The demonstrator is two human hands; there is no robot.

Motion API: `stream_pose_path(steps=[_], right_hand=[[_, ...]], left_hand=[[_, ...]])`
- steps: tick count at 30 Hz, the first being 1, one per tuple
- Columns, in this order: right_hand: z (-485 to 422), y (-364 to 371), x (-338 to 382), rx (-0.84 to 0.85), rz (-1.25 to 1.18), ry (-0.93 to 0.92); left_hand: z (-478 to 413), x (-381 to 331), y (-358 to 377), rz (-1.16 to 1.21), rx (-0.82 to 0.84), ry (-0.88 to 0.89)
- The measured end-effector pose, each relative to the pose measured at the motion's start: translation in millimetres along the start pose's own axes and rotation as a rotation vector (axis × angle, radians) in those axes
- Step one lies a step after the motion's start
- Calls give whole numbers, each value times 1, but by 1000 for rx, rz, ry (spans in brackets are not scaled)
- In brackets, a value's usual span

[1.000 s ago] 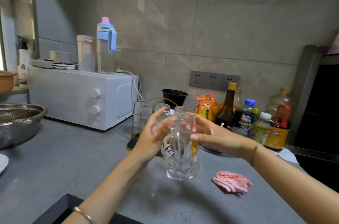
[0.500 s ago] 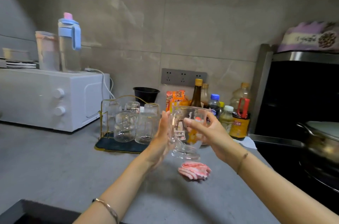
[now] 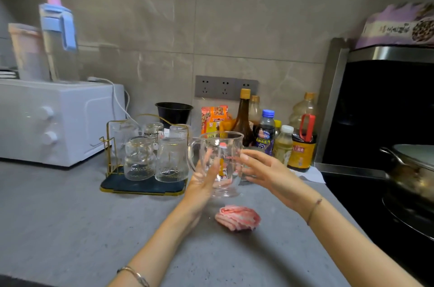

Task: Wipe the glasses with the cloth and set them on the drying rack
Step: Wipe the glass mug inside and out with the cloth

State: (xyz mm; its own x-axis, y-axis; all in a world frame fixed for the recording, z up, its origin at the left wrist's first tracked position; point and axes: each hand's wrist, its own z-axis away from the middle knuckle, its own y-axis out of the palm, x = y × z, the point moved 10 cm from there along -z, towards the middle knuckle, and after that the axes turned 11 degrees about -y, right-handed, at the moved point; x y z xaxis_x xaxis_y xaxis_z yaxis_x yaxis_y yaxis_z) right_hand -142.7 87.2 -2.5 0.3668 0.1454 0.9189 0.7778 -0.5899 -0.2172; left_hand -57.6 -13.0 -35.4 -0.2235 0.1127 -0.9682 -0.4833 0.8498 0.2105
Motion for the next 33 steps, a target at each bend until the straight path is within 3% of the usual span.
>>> stream_pose_path(steps=[9, 16, 20, 27, 33], right_hand=[[-9, -4, -81, 53, 162, -75], [-7, 1, -105, 240, 515, -75], [-5, -8, -114, 183, 503, -13], [-4, -38, -123, -71, 484, 150], [-4, -24, -128, -2, 674, 197]], left_hand=[[-35, 16, -17, 83, -54, -66], [-44, 34, -22, 57, -60, -118], [-42, 36, -22, 62, -51, -129], [-38, 41, -24, 73, -55, -142], [-39, 48, -25, 88, -45, -160]])
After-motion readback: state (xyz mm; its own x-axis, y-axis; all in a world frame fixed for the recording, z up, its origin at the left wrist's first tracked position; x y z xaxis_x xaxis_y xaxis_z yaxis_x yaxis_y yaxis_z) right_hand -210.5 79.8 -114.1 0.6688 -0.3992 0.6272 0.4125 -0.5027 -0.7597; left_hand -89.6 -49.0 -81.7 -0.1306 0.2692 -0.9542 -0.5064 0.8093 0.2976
